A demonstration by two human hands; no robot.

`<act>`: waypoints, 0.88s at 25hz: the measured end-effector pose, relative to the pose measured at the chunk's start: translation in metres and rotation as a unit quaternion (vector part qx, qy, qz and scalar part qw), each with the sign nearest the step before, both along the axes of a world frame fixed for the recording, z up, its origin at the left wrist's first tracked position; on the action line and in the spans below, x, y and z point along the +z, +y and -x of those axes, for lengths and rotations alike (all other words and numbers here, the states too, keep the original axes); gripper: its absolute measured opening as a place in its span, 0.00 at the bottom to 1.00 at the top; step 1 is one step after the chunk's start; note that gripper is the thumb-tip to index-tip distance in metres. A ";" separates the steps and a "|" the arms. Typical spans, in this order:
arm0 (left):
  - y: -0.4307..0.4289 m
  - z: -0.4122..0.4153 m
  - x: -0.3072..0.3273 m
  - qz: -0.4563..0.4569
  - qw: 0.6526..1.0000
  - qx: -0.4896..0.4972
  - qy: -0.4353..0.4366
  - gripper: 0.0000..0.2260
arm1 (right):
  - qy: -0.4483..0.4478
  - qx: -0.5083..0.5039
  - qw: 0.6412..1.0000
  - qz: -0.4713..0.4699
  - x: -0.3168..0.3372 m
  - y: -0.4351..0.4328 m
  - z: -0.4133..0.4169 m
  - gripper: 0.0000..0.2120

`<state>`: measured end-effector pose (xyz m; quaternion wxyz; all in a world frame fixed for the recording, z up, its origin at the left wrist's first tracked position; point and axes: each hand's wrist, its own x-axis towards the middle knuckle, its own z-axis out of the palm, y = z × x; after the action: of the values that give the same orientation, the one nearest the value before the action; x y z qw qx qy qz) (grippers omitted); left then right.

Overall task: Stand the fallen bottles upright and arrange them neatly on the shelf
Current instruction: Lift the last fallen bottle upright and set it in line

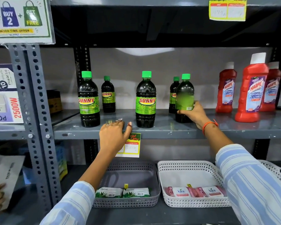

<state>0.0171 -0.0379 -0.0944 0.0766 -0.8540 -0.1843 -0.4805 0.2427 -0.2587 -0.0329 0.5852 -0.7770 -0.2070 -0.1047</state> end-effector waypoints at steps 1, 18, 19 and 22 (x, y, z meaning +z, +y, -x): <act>0.000 0.000 0.000 0.000 1.000 0.000 0.000 0.26 | 0.008 0.008 1.000 0.003 0.001 -0.001 0.002 0.30; -0.002 0.000 -0.001 -0.005 1.000 0.001 -0.010 0.24 | 0.019 -0.004 1.000 0.002 0.000 0.012 0.005 0.36; -0.002 0.000 -0.001 -0.004 1.000 0.002 -0.010 0.24 | 0.017 -0.025 0.999 0.021 0.000 0.012 0.006 0.43; -0.001 0.000 -0.001 -0.001 1.000 0.001 -0.010 0.24 | -0.014 -0.076 0.995 0.064 -0.002 0.014 0.000 0.47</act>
<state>0.0172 -0.0393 -0.0951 0.0758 -0.8489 -0.1852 -0.4892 0.2423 -0.2445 -0.0353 0.5217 -0.8247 -0.1618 -0.1468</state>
